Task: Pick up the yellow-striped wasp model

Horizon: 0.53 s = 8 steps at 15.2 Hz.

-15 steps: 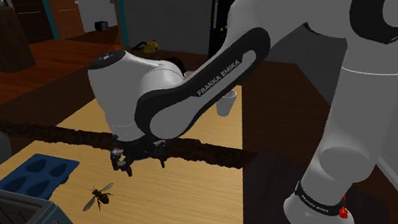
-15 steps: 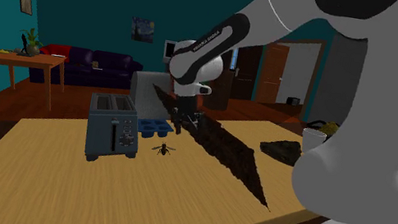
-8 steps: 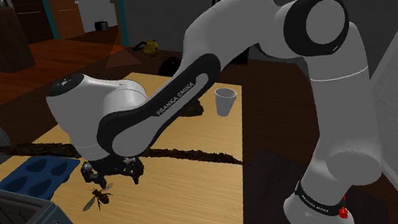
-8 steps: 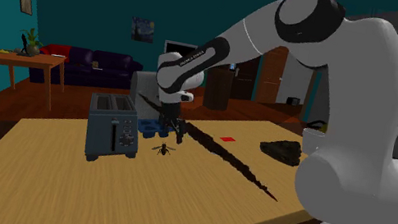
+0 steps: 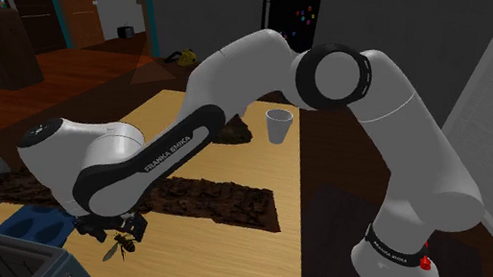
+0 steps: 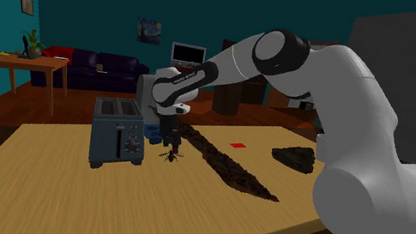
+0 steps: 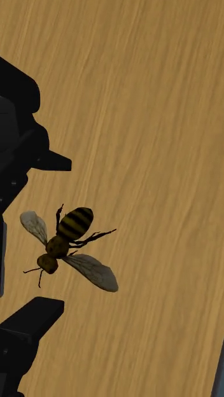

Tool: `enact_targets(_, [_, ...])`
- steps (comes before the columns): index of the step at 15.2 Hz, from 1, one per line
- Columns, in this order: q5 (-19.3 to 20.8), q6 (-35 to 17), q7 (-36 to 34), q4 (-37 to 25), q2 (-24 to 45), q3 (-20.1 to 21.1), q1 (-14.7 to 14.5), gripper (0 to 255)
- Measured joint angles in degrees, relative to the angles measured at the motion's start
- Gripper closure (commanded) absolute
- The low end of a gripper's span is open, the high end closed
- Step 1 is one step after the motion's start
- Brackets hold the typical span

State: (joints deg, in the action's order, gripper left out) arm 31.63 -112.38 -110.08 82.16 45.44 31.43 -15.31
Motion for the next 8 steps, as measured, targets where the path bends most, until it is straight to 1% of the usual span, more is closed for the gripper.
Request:
enact_targets(7, [1.5,-2.6,-1.1,-1.1,3.6,-1.4,-0.9,0])
enact_targets(8, [1.6,-2.8,-1.1,-1.0,3.7,-1.5,-0.9,255])
